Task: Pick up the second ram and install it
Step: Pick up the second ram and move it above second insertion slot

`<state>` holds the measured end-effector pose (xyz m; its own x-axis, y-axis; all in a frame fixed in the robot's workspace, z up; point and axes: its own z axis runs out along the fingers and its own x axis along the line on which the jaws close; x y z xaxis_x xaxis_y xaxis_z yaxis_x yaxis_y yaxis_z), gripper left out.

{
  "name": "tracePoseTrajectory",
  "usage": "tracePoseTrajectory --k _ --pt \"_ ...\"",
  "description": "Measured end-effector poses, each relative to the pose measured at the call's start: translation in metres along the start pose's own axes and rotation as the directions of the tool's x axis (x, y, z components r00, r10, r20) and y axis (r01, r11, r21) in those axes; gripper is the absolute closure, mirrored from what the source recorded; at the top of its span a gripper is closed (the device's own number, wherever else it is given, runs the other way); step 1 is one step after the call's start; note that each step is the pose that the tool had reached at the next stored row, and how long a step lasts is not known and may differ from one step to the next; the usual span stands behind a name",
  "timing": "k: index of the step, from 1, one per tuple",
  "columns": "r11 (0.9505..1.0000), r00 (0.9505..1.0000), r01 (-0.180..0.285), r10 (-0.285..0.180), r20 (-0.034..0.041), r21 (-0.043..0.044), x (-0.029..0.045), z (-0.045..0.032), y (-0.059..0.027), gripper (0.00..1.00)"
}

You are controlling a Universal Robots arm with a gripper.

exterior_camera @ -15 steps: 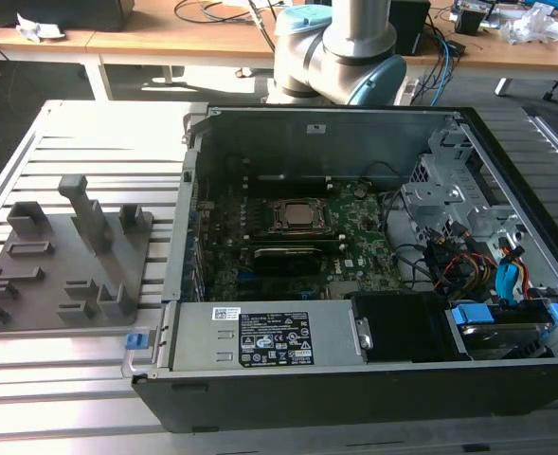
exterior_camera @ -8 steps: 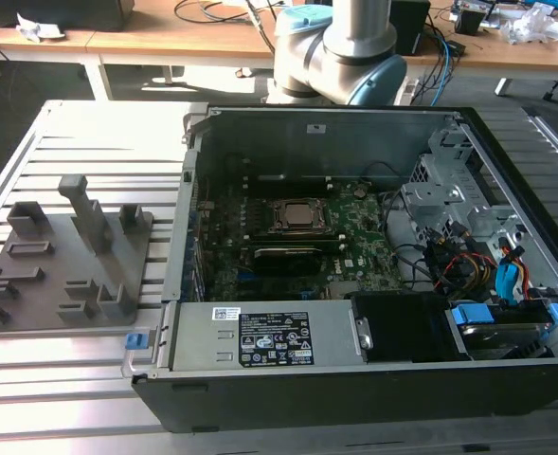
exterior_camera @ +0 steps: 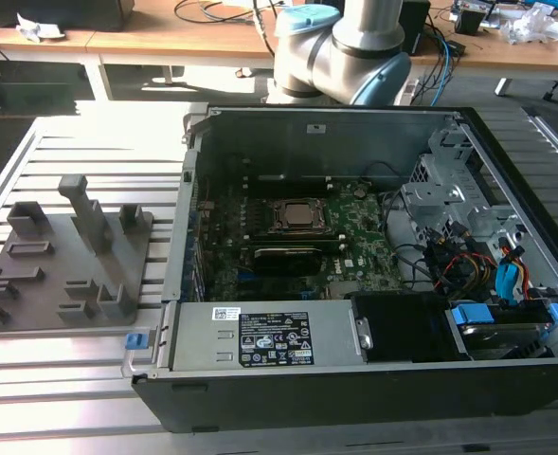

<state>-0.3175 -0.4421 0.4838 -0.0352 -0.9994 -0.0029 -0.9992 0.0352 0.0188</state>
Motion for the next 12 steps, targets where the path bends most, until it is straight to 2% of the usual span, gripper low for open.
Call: tracePoseTrajectory --k 1,3,7,12 --pt "1.0000 1.0000 0.000 0.000 -0.0019 0.0000 -0.0007 0.0002 -0.0071 0.86" --pt "1.0000 1.0000 0.000 0.000 -0.0023 0.0001 -0.0010 0.0002 -0.0117 0.86" --pt "1.0000 1.0000 0.000 0.000 -0.0035 0.0001 -0.0016 -0.0002 -0.0294 0.86" --pt "1.0000 1.0000 0.000 0.000 -0.0067 0.0002 -0.0022 -0.0004 -0.0446 0.86"
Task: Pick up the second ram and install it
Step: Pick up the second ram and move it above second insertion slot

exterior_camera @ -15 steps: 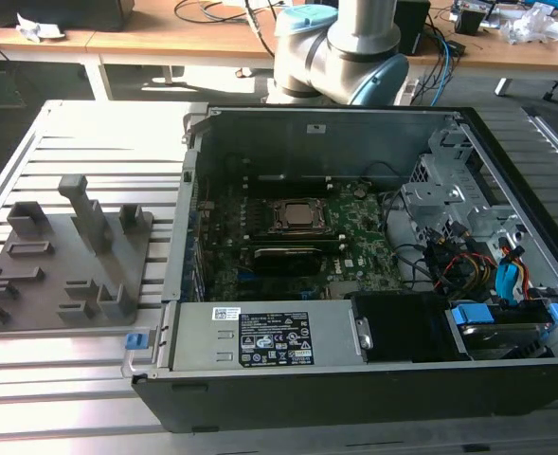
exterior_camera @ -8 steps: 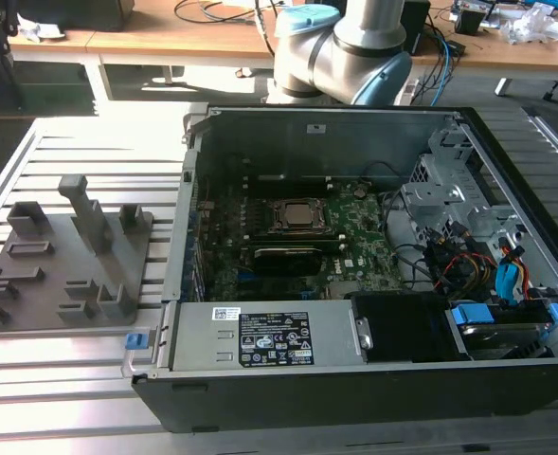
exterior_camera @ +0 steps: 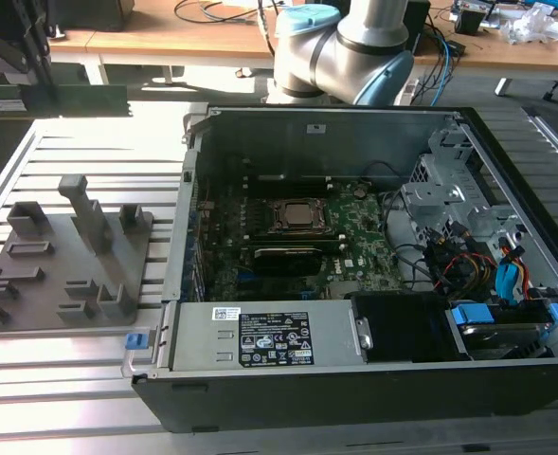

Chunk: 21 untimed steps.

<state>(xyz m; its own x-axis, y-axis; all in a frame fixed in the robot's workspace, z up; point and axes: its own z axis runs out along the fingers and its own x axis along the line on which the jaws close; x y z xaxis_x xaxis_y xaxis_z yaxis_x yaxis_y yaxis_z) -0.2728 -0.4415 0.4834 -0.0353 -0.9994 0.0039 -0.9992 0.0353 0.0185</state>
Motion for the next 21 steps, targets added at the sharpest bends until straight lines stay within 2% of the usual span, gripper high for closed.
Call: tracePoseTrajectory --k 2,5,6,13,16,17,18,21 --pt "1.0000 1.0000 0.000 0.000 -0.0027 0.0001 -0.0004 -0.0002 -0.0086 0.86" --pt "1.0000 1.0000 0.000 0.000 -0.0053 0.0001 -0.0008 -0.0003 -0.0161 0.86" --pt "1.0000 1.0000 0.000 0.000 -0.0076 0.0002 -0.0012 -0.0004 -0.0229 0.86" --pt "1.0000 0.9999 0.000 0.000 -0.0147 0.0004 -0.0025 -0.0008 -0.0436 0.86" --pt "1.0000 0.9998 0.000 0.000 -0.0219 0.0005 -0.0038 -0.0011 -0.0606 0.86" --pt "1.0000 0.9997 0.000 0.000 -0.0261 0.0006 -0.0045 -0.0013 -0.0700 0.86" --pt "1.0000 0.9996 0.000 0.000 -0.0289 0.0006 -0.0049 -0.0015 -0.0753 0.86" --pt "1.0000 0.9994 -0.001 0.001 -0.0337 0.0008 -0.0057 -0.0016 -0.0839 0.86"
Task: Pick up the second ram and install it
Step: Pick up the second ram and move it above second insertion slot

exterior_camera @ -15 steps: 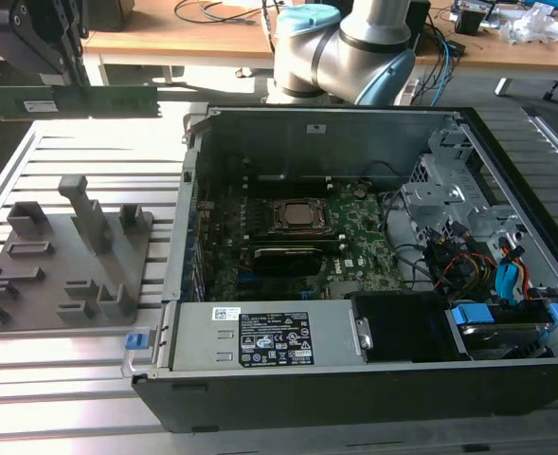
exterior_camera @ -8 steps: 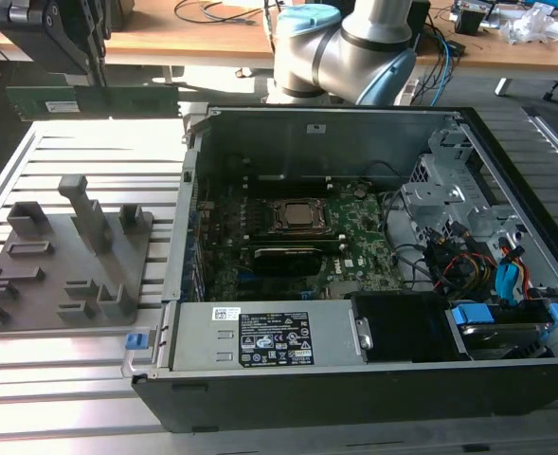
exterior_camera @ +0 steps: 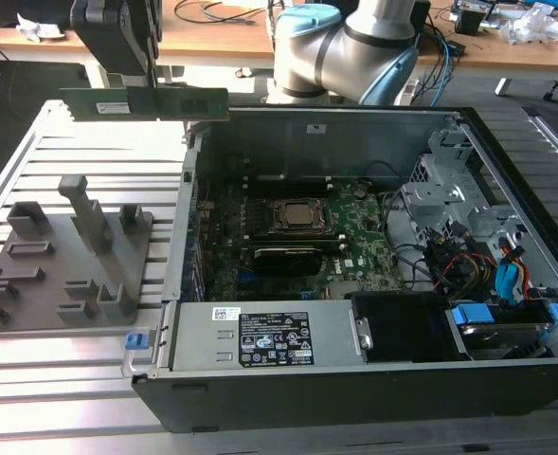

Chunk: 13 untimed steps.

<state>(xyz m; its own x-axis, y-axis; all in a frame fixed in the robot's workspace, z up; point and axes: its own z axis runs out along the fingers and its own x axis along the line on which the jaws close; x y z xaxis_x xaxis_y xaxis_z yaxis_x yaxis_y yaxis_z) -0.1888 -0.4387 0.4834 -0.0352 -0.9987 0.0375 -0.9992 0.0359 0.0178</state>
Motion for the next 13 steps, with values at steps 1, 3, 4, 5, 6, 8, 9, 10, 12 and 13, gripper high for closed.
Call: tracePoseTrajectory --k 1,3,4,5,6,8,9,10,12,13 --pt "1.0000 1.0000 0.000 0.000 -0.0019 0.0001 -0.0003 0.0000 -0.0034 0.86" --pt "1.0000 1.0000 0.000 0.000 -0.0040 0.0002 -0.0006 -0.0001 -0.0072 0.86" --pt "1.0000 1.0000 0.000 0.000 -0.0054 0.0002 -0.0008 -0.0001 -0.0099 0.86" --pt "1.0000 1.0000 0.000 0.000 -0.0074 0.0003 -0.0012 -0.0003 -0.0133 0.86" --pt "1.0000 1.0000 0.000 0.000 -0.0091 0.0002 -0.0014 -0.0004 -0.0163 0.86" --pt "1.0000 0.9999 0.000 0.000 -0.0114 0.0003 -0.0018 -0.0005 -0.0205 0.86" --pt "1.0000 0.9999 0.000 0.000 -0.0130 0.0004 -0.0021 -0.0005 -0.0236 0.86" --pt "1.0000 0.9999 0.000 0.000 -0.0141 0.0004 -0.0022 -0.0005 -0.0255 0.86" --pt "1.0000 0.9998 0.000 0.000 -0.0177 0.0006 -0.0028 -0.0007 -0.0319 0.86" --pt "1.0000 0.9998 0.000 0.000 -0.0191 0.0005 -0.0030 -0.0007 -0.0342 0.86"
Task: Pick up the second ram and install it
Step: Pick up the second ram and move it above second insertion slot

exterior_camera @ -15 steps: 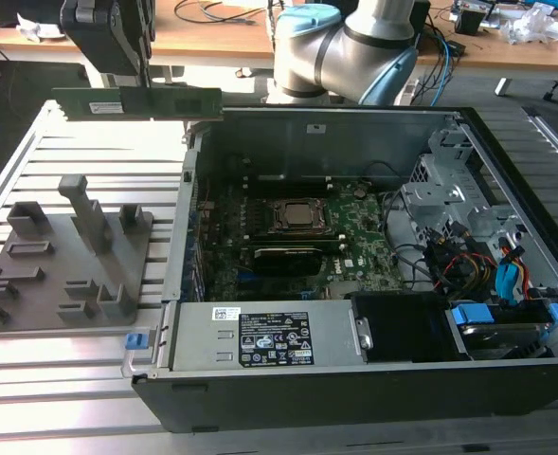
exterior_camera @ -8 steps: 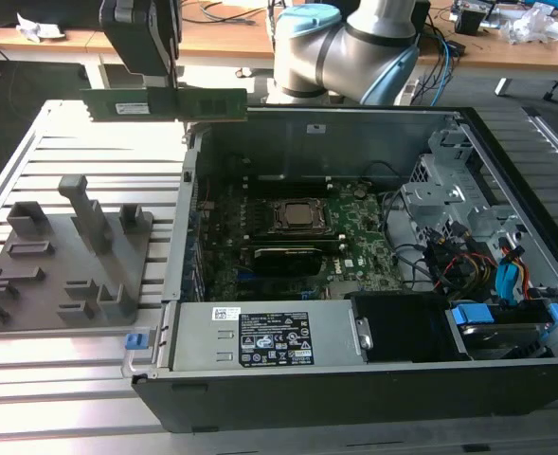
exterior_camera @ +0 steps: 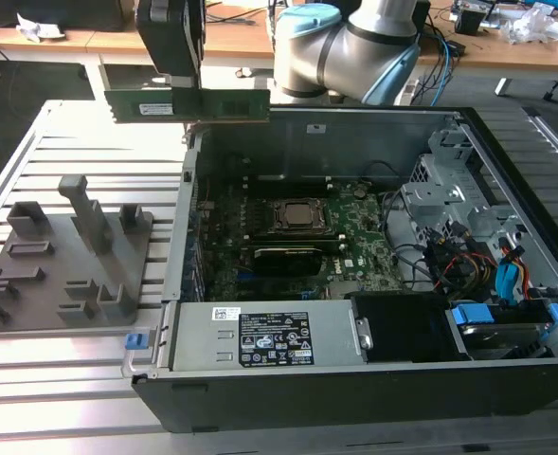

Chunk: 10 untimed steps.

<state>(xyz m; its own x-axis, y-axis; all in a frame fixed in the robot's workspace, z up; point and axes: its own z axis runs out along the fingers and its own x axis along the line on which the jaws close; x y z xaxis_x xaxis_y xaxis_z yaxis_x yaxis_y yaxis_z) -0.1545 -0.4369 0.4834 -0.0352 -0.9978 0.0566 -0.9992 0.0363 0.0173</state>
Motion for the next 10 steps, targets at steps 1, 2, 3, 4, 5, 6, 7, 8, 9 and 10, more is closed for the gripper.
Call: tracePoseTrajectory --k 1,2,3,4,5,6,7,8,9,10 --pt "1.0000 1.0000 0.000 0.000 -0.0012 0.0001 -0.0002 0.0000 -0.0022 0.86" --pt "1.0000 1.0000 0.000 0.000 -0.0032 0.0001 -0.0005 -0.0001 -0.0059 0.86" --pt "1.0000 1.0000 0.000 0.000 -0.0053 0.0001 -0.0008 -0.0002 -0.0095 0.86" --pt "1.0000 1.0000 0.000 0.000 -0.0077 0.0002 -0.0012 -0.0003 -0.0138 0.86" --pt "1.0000 0.9999 0.000 0.000 -0.0101 0.0003 -0.0015 -0.0004 -0.0181 0.86" --pt "1.0000 0.9999 0.000 0.000 -0.0118 0.0003 -0.0018 -0.0005 -0.0210 0.86" --pt "1.0000 0.9999 0.000 0.000 -0.0142 0.0004 -0.0022 -0.0005 -0.0249 0.86" --pt "1.0000 0.9999 0.000 0.000 -0.0153 0.0004 -0.0024 -0.0005 -0.0267 0.86" --pt "1.0000 0.9999 0.000 0.000 -0.0165 0.0005 -0.0026 -0.0006 -0.0286 0.86" --pt "1.0000 0.9998 0.000 0.000 -0.0177 0.0005 -0.0027 -0.0007 -0.0306 0.86"
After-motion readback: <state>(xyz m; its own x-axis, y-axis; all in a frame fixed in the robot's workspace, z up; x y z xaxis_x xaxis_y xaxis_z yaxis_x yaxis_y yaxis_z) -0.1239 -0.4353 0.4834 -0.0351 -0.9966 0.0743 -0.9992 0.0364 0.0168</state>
